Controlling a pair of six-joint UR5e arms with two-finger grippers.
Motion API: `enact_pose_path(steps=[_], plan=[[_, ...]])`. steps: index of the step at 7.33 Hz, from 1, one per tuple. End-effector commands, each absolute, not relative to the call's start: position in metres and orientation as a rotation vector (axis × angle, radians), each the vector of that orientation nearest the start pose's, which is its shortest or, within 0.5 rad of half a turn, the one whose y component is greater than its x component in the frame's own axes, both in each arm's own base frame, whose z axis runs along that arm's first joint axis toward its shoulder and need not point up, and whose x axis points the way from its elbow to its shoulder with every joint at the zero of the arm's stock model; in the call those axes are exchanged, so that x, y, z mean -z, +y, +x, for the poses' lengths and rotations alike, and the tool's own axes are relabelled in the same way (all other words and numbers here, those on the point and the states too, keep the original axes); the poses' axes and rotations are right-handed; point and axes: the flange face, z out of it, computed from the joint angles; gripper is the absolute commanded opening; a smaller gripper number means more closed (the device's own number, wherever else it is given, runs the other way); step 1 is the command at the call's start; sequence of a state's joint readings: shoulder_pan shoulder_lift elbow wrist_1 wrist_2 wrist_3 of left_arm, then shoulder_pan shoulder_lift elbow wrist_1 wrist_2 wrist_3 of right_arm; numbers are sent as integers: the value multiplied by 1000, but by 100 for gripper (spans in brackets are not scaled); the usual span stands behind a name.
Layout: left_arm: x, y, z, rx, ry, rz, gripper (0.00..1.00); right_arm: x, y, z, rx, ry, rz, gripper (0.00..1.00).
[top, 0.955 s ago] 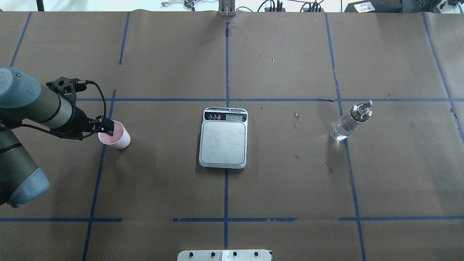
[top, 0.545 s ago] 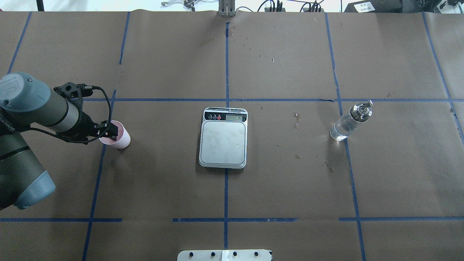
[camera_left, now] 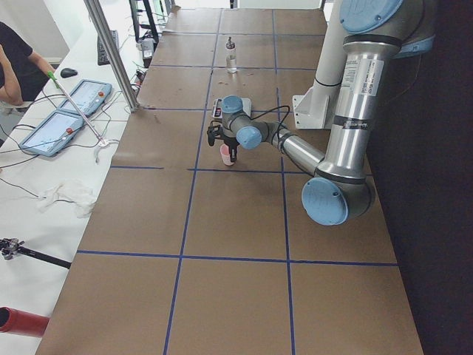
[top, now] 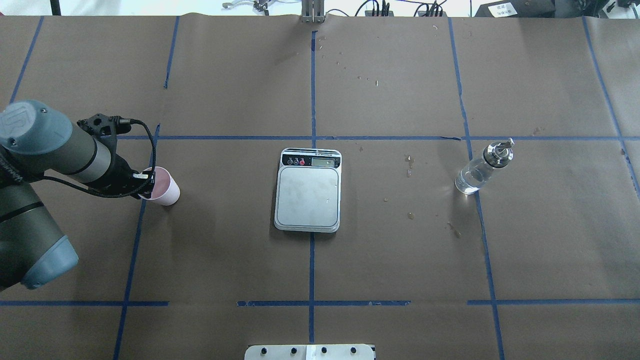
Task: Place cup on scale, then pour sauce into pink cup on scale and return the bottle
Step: 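Lift the pink cup with the left gripper toward the scale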
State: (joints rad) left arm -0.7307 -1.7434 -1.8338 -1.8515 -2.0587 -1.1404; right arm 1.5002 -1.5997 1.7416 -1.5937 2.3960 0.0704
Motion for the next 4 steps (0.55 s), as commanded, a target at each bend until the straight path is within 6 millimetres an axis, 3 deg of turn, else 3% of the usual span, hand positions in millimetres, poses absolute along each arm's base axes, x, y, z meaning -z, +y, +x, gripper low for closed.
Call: enact_pose_path(steps=[1, 3, 4], plan=[[-408, -441, 355, 111, 856, 5, 0, -589, -486, 26, 47, -830, 50, 100], [-362, -442, 313, 164, 850, 17, 0, -587, -487, 26, 49, -832, 53, 100], [-317, -452, 306, 189, 837, 17, 0, -587, -487, 26, 47, -833, 52, 100]])
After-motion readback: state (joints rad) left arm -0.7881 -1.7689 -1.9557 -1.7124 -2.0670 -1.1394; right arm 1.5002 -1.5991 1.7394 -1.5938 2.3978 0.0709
